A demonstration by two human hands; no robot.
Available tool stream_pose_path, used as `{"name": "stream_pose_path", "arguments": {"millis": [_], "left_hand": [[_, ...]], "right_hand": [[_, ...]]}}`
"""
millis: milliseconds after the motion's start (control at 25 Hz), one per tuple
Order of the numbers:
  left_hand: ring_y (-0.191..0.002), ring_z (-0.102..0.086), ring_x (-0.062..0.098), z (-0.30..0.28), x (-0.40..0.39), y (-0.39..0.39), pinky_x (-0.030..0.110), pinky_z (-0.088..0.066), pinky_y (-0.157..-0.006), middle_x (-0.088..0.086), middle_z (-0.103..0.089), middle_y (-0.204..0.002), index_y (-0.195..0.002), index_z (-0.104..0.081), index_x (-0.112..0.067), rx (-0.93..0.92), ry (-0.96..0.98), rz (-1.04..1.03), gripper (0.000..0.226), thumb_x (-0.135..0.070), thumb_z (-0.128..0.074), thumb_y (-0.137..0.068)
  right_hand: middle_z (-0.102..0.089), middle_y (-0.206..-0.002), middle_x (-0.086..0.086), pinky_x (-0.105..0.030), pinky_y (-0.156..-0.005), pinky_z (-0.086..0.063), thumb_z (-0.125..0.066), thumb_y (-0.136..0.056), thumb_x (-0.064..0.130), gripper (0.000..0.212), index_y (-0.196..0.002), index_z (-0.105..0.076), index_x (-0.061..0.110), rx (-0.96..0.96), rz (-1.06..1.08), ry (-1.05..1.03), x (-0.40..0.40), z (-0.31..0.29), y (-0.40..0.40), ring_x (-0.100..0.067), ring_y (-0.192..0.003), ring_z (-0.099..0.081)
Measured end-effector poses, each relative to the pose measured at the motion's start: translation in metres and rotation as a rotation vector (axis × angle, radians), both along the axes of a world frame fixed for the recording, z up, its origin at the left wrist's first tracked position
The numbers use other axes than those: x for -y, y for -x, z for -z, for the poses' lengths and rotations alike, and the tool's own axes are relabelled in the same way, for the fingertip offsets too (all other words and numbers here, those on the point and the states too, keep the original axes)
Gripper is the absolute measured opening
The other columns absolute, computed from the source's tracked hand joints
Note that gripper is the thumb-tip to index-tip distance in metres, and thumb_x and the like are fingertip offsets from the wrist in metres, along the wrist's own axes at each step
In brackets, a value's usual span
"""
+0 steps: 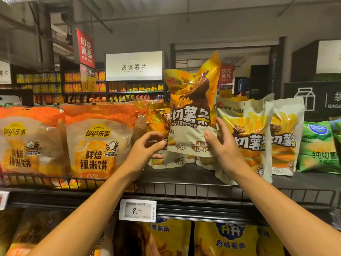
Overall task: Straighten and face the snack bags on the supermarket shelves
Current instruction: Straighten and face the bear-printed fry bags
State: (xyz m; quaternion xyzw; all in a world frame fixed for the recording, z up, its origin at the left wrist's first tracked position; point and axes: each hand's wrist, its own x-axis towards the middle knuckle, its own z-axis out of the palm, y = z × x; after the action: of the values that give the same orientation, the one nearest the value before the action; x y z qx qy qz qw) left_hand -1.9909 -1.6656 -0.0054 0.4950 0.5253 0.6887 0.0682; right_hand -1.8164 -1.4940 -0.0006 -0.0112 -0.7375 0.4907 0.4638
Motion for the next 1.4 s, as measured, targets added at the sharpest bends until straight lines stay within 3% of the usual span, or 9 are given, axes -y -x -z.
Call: {"name": "stream_pose_path", "arguments": {"millis": [160, 360, 520, 600, 720, 880, 1000, 1200, 1400], "left_hand": [[-0.12, -0.061, 0.02, 0.001, 0.007, -0.004, 0.038, -0.056, -0.093, 0.003, -0.066, -0.125, -0.118, -0.068, -0.027, -0.091, 0.031, 0.158, 0.034, -0.026, -0.068, -0.084], [-0.131, -0.053, 0.021, 0.001, 0.007, -0.008, 0.027, -0.054, -0.091, -0.007, -0.05, -0.142, -0.136, -0.044, -0.041, -0.092, 0.16, 0.203, 0.08, -0.053, -0.079, -0.064], [-0.126, -0.058, 0.018, 0.001, 0.005, -0.007, 0.038, -0.054, -0.097, -0.005, -0.053, -0.141, -0.143, -0.035, -0.035, -0.039, 0.152, 0.18, 0.118, -0.073, -0.084, -0.042], [-0.122, -0.06, 0.014, 0.001, 0.003, -0.004, 0.045, -0.051, -0.102, -0.014, -0.062, -0.129, -0.133, -0.043, -0.041, -0.021, 0.139, 0.124, 0.107, -0.073, -0.085, -0.04], [-0.116, -0.064, 0.013, 0.002, 0.002, 0.0, 0.047, -0.049, -0.104, -0.013, -0.067, -0.121, -0.126, -0.047, -0.043, -0.032, 0.143, 0.036, 0.087, -0.06, -0.086, -0.051], [-0.119, -0.063, 0.026, 0.003, 0.002, 0.003, 0.048, -0.048, -0.103, 0.006, -0.066, -0.129, -0.14, -0.044, -0.023, 0.027, 0.098, 0.157, 0.087, -0.038, -0.08, -0.062], [-0.115, -0.065, 0.027, 0.001, 0.002, 0.002, 0.036, -0.056, -0.089, 0.009, -0.068, -0.125, -0.136, -0.047, -0.015, 0.069, 0.1, 0.31, 0.074, -0.03, -0.073, -0.068], [-0.103, -0.07, 0.02, 0.001, 0.0, 0.001, 0.026, -0.057, -0.075, 0.008, -0.072, -0.116, -0.128, -0.053, -0.011, 0.097, 0.149, 0.288, 0.041, -0.034, -0.057, -0.095], [-0.113, -0.066, 0.02, 0.004, -0.004, 0.003, 0.03, -0.058, -0.079, 0.002, -0.071, -0.121, -0.123, -0.059, -0.022, 0.064, 0.201, 0.146, 0.039, -0.038, -0.046, -0.09]], "right_hand": [[-0.048, -0.146, 0.007, -0.025, -0.107, -0.039, -0.066, -0.074, 0.062, 0.093, -0.154, -0.032, 0.028, 0.062, 0.142, -0.075, 0.005, -0.001, -0.002, -0.005, -0.131, -0.045], [-0.052, -0.142, 0.012, -0.038, -0.114, -0.04, -0.06, -0.085, 0.054, 0.067, -0.145, -0.049, 0.027, 0.138, 0.069, -0.222, 0.009, -0.001, -0.004, -0.004, -0.132, -0.048], [-0.049, -0.145, 0.022, -0.01, -0.103, -0.041, -0.057, -0.099, 0.023, 0.037, -0.135, -0.057, 0.034, 0.156, -0.068, -0.264, 0.009, -0.003, -0.006, 0.009, -0.135, -0.04], [-0.05, -0.143, 0.026, -0.003, -0.099, -0.037, -0.055, -0.099, 0.003, 0.047, -0.13, -0.06, 0.037, 0.195, -0.085, -0.319, 0.008, -0.001, -0.005, 0.012, -0.135, -0.038], [-0.053, -0.142, 0.026, -0.008, -0.105, -0.037, -0.053, -0.1, 0.0, 0.051, -0.131, -0.06, 0.04, 0.185, -0.094, -0.321, 0.008, 0.001, -0.004, 0.011, -0.135, -0.041], [-0.055, -0.138, 0.013, -0.025, -0.108, -0.047, -0.057, -0.1, 0.015, 0.042, -0.139, -0.051, 0.031, 0.055, 0.026, -0.167, 0.006, -0.002, -0.002, -0.001, -0.129, -0.051], [-0.05, -0.138, 0.016, -0.035, -0.106, -0.049, -0.056, -0.09, 0.049, 0.07, -0.152, -0.033, 0.027, 0.21, 0.01, -0.093, 0.006, 0.001, 0.001, -0.008, -0.127, -0.053], [-0.063, -0.13, 0.011, -0.021, -0.07, -0.056, -0.058, -0.078, 0.06, 0.073, -0.142, -0.042, 0.03, 0.251, -0.051, -0.092, 0.004, 0.004, 0.0, -0.007, -0.112, -0.064], [-0.069, -0.105, 0.024, -0.02, -0.074, -0.05, -0.065, -0.074, 0.064, 0.05, -0.115, -0.042, 0.049, 0.215, 0.033, -0.136, 0.003, 0.004, -0.004, 0.008, -0.098, -0.064]]}}
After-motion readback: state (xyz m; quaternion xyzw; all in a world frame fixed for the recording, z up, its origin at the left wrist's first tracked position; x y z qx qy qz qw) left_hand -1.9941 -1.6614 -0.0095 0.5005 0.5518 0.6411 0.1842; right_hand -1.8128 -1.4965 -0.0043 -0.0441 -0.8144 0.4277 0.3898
